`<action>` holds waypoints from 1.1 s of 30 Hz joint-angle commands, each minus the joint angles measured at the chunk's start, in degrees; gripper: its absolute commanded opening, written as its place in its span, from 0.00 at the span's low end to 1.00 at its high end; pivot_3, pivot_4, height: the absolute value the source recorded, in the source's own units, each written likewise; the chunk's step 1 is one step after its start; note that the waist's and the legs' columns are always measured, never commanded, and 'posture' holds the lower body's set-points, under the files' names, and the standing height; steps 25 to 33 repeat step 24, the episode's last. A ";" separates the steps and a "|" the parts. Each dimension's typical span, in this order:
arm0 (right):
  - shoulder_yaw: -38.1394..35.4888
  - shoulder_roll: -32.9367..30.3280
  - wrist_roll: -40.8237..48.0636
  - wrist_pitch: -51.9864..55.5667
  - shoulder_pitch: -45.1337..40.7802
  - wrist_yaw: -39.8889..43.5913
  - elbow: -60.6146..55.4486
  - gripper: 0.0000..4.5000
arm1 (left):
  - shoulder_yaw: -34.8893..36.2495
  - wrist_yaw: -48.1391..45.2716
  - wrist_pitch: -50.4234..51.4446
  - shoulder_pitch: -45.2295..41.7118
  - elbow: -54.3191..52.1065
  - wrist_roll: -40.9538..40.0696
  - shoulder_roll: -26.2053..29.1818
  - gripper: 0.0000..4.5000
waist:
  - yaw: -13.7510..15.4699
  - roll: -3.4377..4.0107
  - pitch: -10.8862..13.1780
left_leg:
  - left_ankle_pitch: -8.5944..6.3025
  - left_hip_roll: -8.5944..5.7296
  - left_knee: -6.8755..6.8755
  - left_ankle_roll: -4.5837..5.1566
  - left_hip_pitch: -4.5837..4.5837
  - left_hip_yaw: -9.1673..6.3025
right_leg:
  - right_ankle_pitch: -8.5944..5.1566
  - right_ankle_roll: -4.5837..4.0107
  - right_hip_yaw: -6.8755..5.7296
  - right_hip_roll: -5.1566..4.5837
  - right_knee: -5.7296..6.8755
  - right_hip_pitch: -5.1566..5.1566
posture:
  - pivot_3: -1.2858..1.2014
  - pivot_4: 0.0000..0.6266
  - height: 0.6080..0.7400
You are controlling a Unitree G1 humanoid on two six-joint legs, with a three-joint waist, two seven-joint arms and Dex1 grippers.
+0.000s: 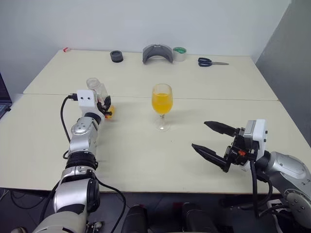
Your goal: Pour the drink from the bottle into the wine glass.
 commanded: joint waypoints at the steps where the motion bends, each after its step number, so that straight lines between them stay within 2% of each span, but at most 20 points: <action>1: -0.72 0.30 0.12 -0.98 -0.87 -0.27 -1.25 1.00 | 0.39 -0.32 -0.04 0.53 -2.20 -0.88 -0.09 0.73 | 0.00 0.00 0.00 | 0.00 0.00 0.00 0.00 0.00 0.00 | 0.00 0.00 0.00 0.00 0.00 0.00 | 0.52 0.24 1.00; 4: -0.62 0.42 -0.05 -0.90 -1.08 -0.52 -1.13 1.00 | 0.21 -0.17 0.92 1.18 -3.09 -0.97 -0.19 0.95 | -0.01 0.00 0.00 | 0.00 0.00 -0.01 0.00 0.01 0.00 | 0.00 0.00 0.00 0.00 0.00 0.00 | 0.52 0.24 1.00; 5: -0.59 0.48 -0.10 -0.89 -1.09 -0.62 -1.12 1.00 | 0.11 -0.05 1.39 1.59 -3.60 -0.91 -0.20 0.99 | -0.01 0.00 0.00 | 0.00 0.00 -0.01 0.00 0.01 0.00 | 0.00 0.00 0.00 0.00 0.00 0.00 | 0.52 0.24 1.00; 9: -0.53 0.77 -0.30 -0.64 0.38 -1.37 -1.91 1.00 | -0.52 0.07 6.78 5.49 -9.44 -1.01 -0.32 0.99 | -0.03 0.00 -0.01 | 0.00 0.00 -0.02 0.00 0.01 0.00 | 0.00 0.00 0.01 0.00 0.00 0.00 | 0.52 0.24 1.00; 15: -0.95 1.61 -1.50 -0.89 7.00 -3.55 -4.38 1.00 | 0.15 1.39 16.09 16.62 -26.93 -2.55 -0.79 0.99 | -0.04 0.00 -0.01 | 0.00 0.04 -0.07 0.00 0.04 0.02 | 0.00 0.00 0.05 0.00 -0.01 0.00 | 0.52 0.24 1.00; 18: -1.52 3.41 -2.03 -0.28 10.58 -7.15 -5.48 1.00 | 0.98 2.17 21.67 23.57 -37.95 -3.96 -0.64 0.99 | -0.06 -0.02 -0.05 | 0.00 0.06 -0.08 0.00 0.08 0.02 | 0.00 0.00 0.05 0.00 -0.01 0.01 | 0.52 0.24 1.00; 21: -1.08 5.79 -5.38 0.15 13.84 -12.13 -5.65 1.00 | 1.71 3.09 27.02 30.13 -48.81 -5.78 -0.98 0.99 | -0.09 -0.03 -0.08 | 0.00 0.08 -0.12 -0.01 0.11 0.02 | -0.01 0.00 0.08 -0.01 -0.02 0.03 | 0.52 0.24 1.00; 24: 0.93 7.28 -13.88 -0.77 16.21 -17.76 -4.61 1.00 | 2.48 4.78 32.51 34.78 -57.72 -7.63 -1.57 0.99 | -0.04 -0.05 -0.09 | 0.00 0.07 -0.12 -0.01 0.12 0.03 | -0.01 0.02 0.09 -0.01 -0.02 0.02 | 0.52 0.24 1.00; 33: 0.93 7.28 -13.88 -0.77 16.21 -17.76 -4.61 1.00 | 2.48 4.78 32.51 34.78 -57.72 -7.63 -1.57 0.99 | -0.04 -0.05 -0.09 | 0.00 0.07 -0.12 -0.01 0.12 0.03 | -0.01 0.02 0.09 -0.01 -0.02 0.02 | 0.52 0.24 1.00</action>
